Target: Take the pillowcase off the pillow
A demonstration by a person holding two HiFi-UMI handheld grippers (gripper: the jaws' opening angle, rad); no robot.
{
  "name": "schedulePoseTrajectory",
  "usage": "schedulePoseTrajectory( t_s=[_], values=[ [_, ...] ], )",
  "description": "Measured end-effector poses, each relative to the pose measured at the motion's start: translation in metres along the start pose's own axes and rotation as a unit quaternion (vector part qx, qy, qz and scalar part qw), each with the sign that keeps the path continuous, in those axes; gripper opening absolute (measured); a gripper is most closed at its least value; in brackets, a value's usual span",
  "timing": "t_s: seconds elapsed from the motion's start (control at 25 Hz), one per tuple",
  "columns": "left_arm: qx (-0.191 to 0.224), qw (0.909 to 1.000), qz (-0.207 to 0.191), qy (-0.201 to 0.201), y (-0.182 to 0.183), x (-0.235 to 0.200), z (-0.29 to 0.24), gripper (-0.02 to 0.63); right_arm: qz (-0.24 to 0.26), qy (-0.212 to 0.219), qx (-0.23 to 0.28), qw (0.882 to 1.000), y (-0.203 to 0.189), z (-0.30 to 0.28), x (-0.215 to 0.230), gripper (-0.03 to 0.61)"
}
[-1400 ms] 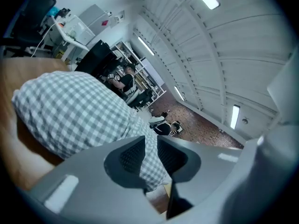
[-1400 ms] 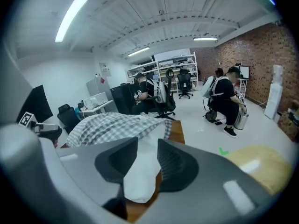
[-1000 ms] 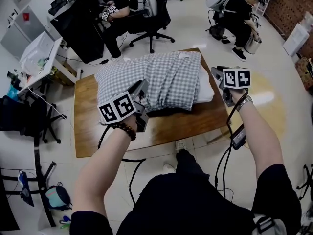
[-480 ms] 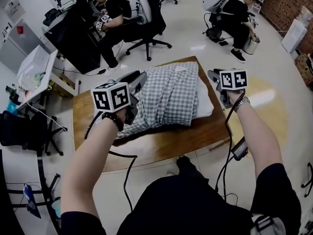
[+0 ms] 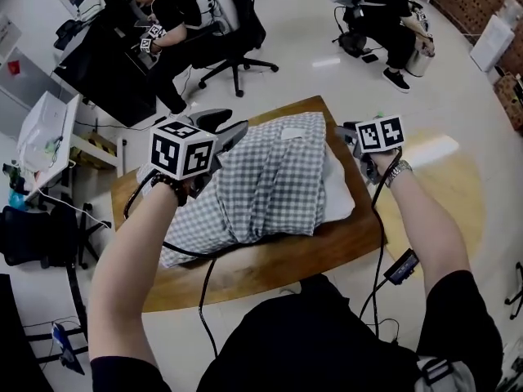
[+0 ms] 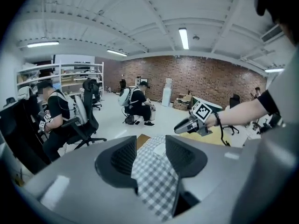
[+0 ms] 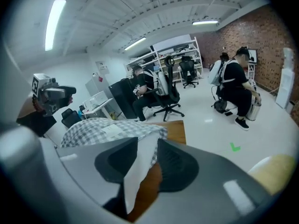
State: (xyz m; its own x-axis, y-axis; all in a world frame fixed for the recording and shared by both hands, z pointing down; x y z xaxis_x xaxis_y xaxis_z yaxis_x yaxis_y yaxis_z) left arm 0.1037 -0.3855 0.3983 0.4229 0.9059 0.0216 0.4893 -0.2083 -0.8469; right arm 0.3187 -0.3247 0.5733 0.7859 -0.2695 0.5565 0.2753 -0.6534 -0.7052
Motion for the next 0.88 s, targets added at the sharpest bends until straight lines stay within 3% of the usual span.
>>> schedulePoseTrajectory(
  t_s=[0.16,0.28,0.48,0.88],
  values=[
    [-0.042,0.9937,-0.099,-0.032,0.006,-0.011,-0.043,0.207,-0.03,0.037,-0.019,0.999,0.005,-0.027,0.024,0.132],
    [-0.077,0.9873,-0.125,-0.06,0.006,-0.021,-0.069,0.227,-0.053,0.067,-0.026,0.996,0.014,-0.043,0.035,0.134],
    [-0.131,0.9793,-0.127,-0.087,-0.002,-0.044,-0.111,0.272,-0.102,0.124,-0.043,0.986,0.02,-0.068,0.049,0.189],
    [-0.211,0.9655,-0.08,-0.129,-0.041,-0.076,-0.177,0.308,-0.179,0.21,-0.052,0.96,-0.004,-0.095,0.072,0.193]
  ],
)
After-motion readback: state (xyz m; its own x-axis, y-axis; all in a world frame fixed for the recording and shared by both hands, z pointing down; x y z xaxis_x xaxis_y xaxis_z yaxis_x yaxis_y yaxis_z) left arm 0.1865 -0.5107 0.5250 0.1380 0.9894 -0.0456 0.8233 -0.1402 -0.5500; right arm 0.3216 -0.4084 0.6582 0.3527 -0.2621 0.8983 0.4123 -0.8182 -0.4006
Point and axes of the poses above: the fingertips, and each gripper's own axes: z backward along the fingers, x to its right, y out of its top, the point moved 1 cm from there along z, backward along the fingers, and after that the axes turned 14 degrees about y, right-handed, at the moved point
